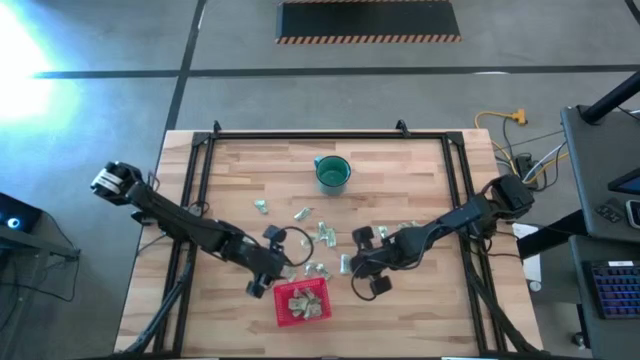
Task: Pick and place items into bin
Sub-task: Put the green stevia packet into the red bin
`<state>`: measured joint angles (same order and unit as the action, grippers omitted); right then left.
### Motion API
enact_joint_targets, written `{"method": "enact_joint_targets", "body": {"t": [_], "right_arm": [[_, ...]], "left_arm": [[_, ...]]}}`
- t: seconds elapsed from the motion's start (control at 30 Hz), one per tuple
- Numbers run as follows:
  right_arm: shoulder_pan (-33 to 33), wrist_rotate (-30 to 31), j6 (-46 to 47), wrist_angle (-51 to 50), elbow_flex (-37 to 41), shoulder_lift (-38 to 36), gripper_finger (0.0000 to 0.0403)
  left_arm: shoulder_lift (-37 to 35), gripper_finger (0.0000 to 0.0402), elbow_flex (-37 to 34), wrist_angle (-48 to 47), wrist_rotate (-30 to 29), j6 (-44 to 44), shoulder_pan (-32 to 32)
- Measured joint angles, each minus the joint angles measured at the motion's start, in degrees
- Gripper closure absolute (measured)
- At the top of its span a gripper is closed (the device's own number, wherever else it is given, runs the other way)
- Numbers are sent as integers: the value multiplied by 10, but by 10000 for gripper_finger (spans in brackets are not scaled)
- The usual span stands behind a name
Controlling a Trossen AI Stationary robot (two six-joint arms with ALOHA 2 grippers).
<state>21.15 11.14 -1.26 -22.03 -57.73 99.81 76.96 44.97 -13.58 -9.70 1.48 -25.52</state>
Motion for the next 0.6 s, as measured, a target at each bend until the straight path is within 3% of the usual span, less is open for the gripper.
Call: {"method": "enact_joint_targets", "body": {"t": [0.43,0.6], "right_arm": [[7,8,-118,133,-25,0,394],[11,-20,-154,250,-16,4,394]], "left_arm": [[-17,217,-4,-73,-20,58,0],[-17,217,-4,-100,-33,75,0]]}}
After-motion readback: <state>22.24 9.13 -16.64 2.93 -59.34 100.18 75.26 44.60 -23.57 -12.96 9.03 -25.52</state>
